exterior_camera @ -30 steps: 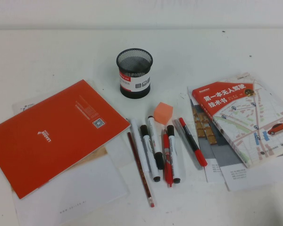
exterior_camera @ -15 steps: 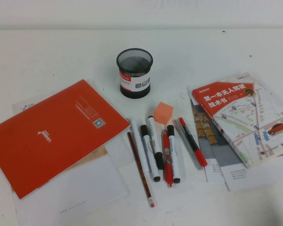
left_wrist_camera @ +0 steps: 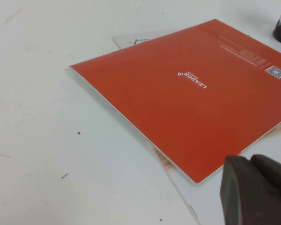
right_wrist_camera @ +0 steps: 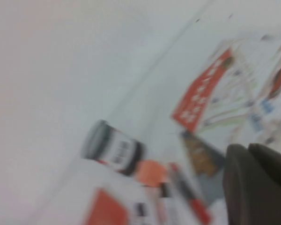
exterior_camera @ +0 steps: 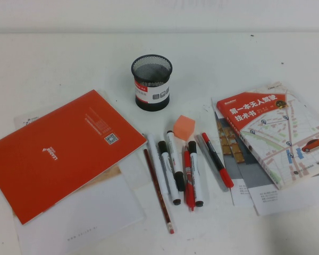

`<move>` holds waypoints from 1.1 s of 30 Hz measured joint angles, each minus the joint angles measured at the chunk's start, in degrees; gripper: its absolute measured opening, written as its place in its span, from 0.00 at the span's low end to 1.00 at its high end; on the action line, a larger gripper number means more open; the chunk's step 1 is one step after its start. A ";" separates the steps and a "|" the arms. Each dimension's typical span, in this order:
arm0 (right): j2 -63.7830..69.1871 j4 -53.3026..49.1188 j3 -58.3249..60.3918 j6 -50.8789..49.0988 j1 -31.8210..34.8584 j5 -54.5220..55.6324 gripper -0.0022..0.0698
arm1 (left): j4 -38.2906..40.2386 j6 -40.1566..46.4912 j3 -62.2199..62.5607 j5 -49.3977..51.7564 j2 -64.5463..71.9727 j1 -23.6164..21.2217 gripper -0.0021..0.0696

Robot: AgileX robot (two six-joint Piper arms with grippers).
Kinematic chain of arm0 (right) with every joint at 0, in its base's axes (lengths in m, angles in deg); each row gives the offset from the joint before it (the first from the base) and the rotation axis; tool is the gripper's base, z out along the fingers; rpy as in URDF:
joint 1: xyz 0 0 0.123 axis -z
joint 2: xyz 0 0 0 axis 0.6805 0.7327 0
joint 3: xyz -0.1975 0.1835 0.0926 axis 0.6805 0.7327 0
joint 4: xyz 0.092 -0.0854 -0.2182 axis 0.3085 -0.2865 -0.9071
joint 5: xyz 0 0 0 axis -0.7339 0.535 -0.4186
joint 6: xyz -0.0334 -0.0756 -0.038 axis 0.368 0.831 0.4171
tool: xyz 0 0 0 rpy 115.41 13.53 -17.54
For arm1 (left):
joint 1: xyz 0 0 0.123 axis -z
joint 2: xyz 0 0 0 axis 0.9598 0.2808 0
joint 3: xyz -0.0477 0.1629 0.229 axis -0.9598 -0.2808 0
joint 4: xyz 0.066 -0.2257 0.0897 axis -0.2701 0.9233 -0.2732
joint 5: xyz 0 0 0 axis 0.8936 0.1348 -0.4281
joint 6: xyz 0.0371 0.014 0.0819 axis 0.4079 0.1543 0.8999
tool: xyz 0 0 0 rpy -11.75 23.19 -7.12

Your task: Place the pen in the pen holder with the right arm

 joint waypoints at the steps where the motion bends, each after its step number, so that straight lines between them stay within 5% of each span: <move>1: 0.00 3.99 0.00 0.00 0.00 0.14 0.00 | 0.00 0.00 0.00 0.00 0.00 0.00 0.03; 5: 0.00 11.65 0.00 0.00 0.00 0.68 0.00 | 0.00 0.00 0.00 0.00 0.00 0.00 0.03; 20: 3.45 9.49 -0.92 9.86 0.00 -9.67 0.00 | 0.00 0.00 0.00 0.00 0.00 0.00 0.03; 33: 37.63 6.48 -33.63 35.99 0.00 -30.86 0.00 | 0.00 0.00 0.00 0.00 0.00 0.00 0.03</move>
